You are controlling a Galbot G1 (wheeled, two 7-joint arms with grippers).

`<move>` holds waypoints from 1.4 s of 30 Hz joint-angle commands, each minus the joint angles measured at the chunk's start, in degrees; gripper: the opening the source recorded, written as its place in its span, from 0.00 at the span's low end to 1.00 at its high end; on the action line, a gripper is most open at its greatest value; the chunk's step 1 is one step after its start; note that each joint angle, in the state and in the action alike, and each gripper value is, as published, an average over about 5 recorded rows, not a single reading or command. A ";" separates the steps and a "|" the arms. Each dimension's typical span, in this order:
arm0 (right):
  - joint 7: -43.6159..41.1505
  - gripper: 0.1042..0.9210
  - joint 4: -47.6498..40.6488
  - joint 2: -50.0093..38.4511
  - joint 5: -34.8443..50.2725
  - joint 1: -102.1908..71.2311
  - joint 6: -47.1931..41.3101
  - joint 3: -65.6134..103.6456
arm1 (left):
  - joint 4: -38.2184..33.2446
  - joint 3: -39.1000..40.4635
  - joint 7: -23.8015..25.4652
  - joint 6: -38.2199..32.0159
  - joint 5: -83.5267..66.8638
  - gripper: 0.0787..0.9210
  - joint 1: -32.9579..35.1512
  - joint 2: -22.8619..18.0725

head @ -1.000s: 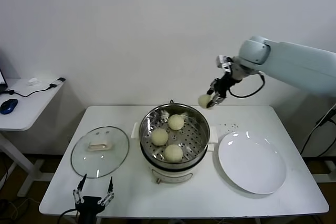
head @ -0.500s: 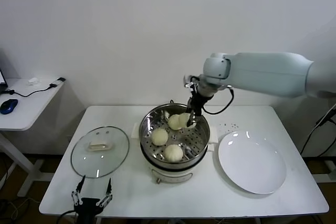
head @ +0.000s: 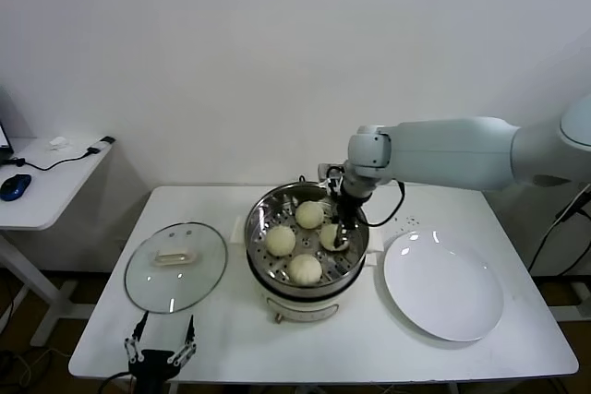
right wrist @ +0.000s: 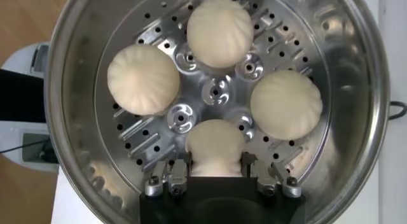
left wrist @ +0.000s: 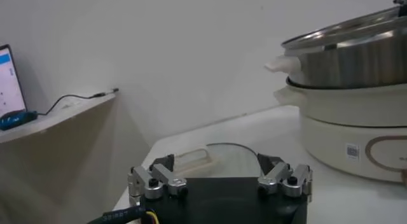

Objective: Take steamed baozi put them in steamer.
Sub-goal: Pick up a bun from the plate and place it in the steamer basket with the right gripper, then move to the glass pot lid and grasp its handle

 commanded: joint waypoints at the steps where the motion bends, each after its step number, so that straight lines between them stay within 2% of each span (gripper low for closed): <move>1: 0.96 0.52 0.33 0.98 -0.64 -1.13 -1.03 -1.01 | 0.15 -0.02 0.07 0.12 0.02 0.88 -0.28 0.04; 4: 0.77 0.56 0.21 0.78 -0.22 -1.17 -1.34 -0.50 | 0.18 0.00 0.08 0.15 0.11 0.88 -0.39 0.01; 11: -0.81 0.80 -0.21 -0.67 0.71 0.69 -1.04 0.64 | 0.12 0.06 0.11 0.19 0.29 0.88 -0.53 0.01; 14: -1.71 0.86 0.08 -2.21 0.62 1.58 -0.55 1.41 | -0.01 0.04 0.15 0.24 0.29 0.88 -0.59 0.25; 25: -3.17 0.88 5.00 -14.88 1.34 6.41 6.81 7.31 | -0.36 0.32 0.23 0.42 0.48 0.88 -0.51 0.54; 28: 1.56 0.88 6.06 -20.67 1.99 4.85 12.34 10.72 | -0.63 0.11 0.23 0.50 0.62 0.88 -0.60 0.53; 34: 16.69 0.88 12.50 -35.27 4.73 -5.60 24.68 20.69 | -1.09 -0.89 0.17 0.57 0.75 0.88 -1.10 0.62; 39: 24.14 0.88 15.76 -44.16 3.96 -23.86 30.63 37.29 | -1.70 -1.50 0.22 0.75 1.57 0.88 -1.79 0.53; 42: 26.13 0.88 16.47 -47.35 1.80 -39.91 32.35 53.75 | -2.26 -1.77 0.32 0.45 2.45 0.88 -1.99 0.48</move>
